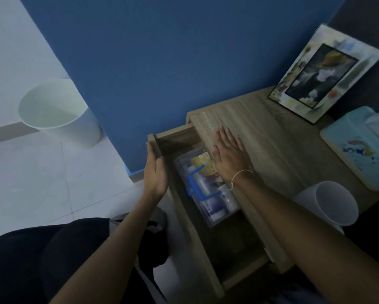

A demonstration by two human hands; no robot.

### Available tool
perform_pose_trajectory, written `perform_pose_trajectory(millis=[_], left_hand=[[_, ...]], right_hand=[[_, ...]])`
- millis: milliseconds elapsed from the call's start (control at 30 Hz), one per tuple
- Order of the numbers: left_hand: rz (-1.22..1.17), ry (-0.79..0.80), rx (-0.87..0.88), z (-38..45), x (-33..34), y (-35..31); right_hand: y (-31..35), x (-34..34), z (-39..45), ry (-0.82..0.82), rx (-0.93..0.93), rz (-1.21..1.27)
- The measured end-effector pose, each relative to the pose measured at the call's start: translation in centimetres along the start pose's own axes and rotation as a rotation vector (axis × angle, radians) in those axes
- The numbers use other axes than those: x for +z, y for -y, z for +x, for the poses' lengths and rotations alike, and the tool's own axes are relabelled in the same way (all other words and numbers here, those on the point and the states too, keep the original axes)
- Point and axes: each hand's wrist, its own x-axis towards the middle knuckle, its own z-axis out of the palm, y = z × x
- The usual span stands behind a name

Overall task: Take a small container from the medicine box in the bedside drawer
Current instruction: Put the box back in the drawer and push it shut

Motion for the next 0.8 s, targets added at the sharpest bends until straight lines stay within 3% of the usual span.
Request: perform_pose_trajectory(millis=[333, 800], left_hand=[[0.056, 0.149, -0.059, 0.6, 3.3, -1.1], [0.337, 0.402, 0.155, 1.6, 6.1, -1.4]], right_hand=[[-0.1, -0.1, 0.2, 0.020, -0.004, 0.005], [0.2, -0.6, -0.1, 0.040, 0.012, 0.023]])
